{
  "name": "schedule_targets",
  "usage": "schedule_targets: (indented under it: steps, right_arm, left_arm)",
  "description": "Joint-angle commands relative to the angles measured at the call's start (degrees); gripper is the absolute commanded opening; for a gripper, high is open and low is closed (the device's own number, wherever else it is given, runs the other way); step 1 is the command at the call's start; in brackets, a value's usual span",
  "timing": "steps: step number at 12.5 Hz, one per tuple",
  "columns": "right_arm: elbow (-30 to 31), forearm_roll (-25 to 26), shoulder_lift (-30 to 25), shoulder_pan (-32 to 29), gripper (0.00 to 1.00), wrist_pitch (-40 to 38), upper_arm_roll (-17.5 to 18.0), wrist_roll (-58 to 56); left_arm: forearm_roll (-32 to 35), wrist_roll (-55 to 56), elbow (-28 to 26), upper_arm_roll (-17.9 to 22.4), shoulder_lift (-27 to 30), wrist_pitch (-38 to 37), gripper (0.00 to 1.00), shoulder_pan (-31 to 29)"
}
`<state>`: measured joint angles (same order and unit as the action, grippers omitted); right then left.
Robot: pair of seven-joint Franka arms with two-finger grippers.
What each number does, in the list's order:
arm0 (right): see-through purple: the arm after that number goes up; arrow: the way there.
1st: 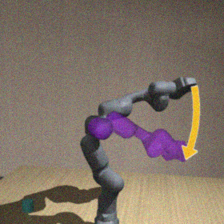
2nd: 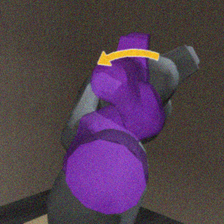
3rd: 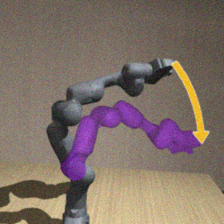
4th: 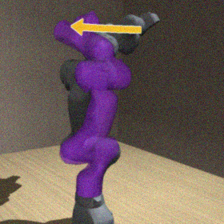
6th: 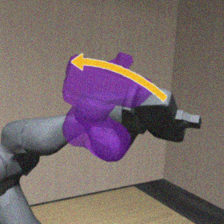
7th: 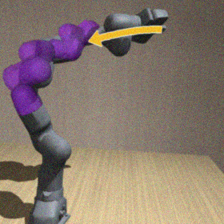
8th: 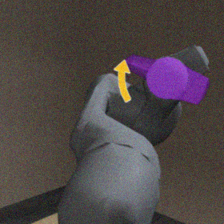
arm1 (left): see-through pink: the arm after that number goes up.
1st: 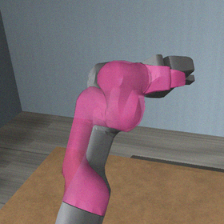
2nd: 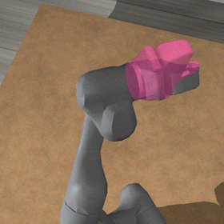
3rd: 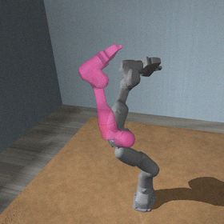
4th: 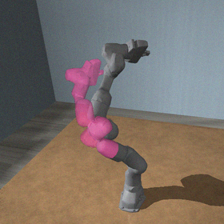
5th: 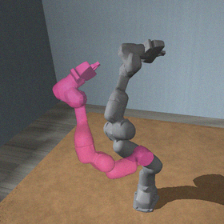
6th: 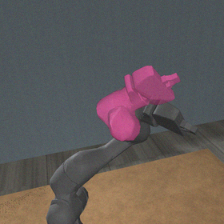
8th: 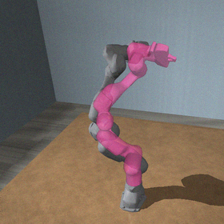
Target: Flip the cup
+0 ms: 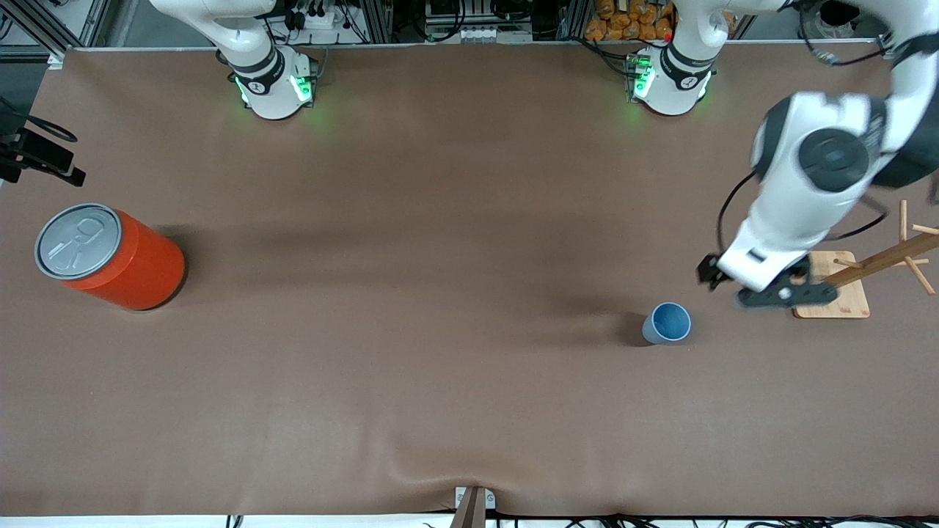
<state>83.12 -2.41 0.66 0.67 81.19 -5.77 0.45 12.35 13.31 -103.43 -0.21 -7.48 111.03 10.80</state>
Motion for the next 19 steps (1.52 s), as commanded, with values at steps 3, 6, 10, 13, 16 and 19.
schedule_targets:
  steps: [3, 6, 10, 13, 16, 19]
  right_arm:
    - [-0.9, -1.4, 0.6, -1.1, 1.00, -0.2, 0.6, -0.9]
    - [-0.9, -1.4, 0.5, -1.3, 1.00, -0.7, 0.6, -0.9]
    - [-0.9, -1.4, 0.5, -1.2, 1.00, -0.8, 0.6, -0.9]
    - [-0.9, -1.4, 0.5, -1.5, 1.00, -0.7, 0.5, -1.0]
    - [-0.9, -2.1, 0.5, -1.9, 1.00, -0.8, 0.4, -1.0]
    - [-0.9, -2.2, 0.5, -2.2, 1.00, -0.9, 0.4, -1.0]
  left_arm:
    - [-5.9, -13.0, -0.1, -0.1, 13.5, -18.7, 1.00, -4.1]
    - [-11.0, -13.6, 15.5, 1.0, 10.4, -32.0, 1.00, -4.2]
    - [-12.5, -13.5, 17.6, 0.7, 8.5, -34.9, 1.00, -4.0]
    - [-12.7, -13.0, 23.4, -0.3, 4.2, -36.8, 1.00, -4.0]
    - [-12.8, -8.3, 23.4, -0.2, 4.0, -36.0, 1.00, -4.5]
    - [-11.9, -7.9, 23.1, -0.2, 4.1, -32.6, 1.00, -4.6]
